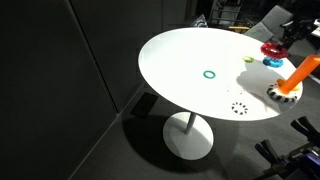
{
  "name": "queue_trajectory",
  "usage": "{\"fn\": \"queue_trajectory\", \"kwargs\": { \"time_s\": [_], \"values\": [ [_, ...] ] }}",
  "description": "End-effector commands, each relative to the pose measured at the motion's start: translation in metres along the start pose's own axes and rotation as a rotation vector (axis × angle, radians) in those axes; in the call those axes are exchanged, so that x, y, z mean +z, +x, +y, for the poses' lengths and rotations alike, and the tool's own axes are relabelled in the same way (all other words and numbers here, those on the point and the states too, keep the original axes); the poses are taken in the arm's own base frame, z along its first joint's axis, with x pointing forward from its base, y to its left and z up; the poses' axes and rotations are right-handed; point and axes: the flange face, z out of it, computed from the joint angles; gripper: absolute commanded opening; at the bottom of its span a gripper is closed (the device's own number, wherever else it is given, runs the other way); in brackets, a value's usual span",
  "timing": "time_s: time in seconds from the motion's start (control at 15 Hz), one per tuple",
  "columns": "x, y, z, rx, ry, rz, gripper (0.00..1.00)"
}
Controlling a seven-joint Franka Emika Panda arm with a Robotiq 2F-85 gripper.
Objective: Put the red ring through the pole
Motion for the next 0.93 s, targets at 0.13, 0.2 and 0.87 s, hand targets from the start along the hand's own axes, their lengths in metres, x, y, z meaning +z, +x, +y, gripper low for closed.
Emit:
{"fn": "queue_trajectory", "kwargs": {
  "time_s": [0.13, 0.2, 0.87],
  "values": [
    [-0.041, -0.044, 0.007, -0.027, -0.009, 0.021, 0.09],
    [-0.047, -0.05, 0.008, -0.029, -0.009, 0.025, 0.09],
    [-0.073, -0.089, 0.038, -0.001, -0.029, 0.016, 0.09]
  ]
}}
